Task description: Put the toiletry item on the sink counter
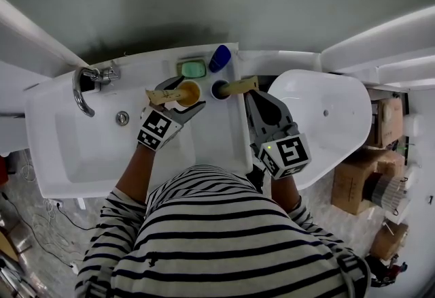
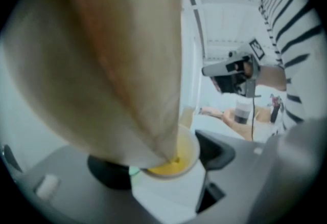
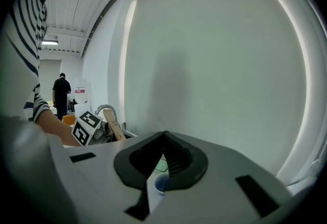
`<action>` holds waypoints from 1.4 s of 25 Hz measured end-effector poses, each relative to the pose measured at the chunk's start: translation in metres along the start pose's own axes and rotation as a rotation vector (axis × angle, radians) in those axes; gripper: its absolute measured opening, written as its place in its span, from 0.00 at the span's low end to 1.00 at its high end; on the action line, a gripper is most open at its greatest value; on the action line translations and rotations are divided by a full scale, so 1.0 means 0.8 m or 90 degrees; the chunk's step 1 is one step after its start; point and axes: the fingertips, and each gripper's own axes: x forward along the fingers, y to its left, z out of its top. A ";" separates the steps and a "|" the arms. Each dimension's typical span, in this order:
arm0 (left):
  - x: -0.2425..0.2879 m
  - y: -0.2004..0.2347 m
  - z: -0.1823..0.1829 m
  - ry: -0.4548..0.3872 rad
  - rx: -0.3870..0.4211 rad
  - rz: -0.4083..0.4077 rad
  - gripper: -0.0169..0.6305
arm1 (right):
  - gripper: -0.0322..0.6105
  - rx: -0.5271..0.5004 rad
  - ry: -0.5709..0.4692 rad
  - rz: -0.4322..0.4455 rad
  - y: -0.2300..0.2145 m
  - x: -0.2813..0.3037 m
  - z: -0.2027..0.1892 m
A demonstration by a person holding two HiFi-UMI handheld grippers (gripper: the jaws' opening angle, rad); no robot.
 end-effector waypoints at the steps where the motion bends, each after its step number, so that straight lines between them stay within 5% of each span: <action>1: 0.003 0.001 -0.004 0.003 0.000 0.001 0.60 | 0.06 0.000 0.003 0.000 0.000 0.000 -0.001; 35: 0.087 -0.004 -0.107 0.101 0.086 -0.072 0.60 | 0.06 -0.007 0.065 -0.011 -0.006 0.018 -0.018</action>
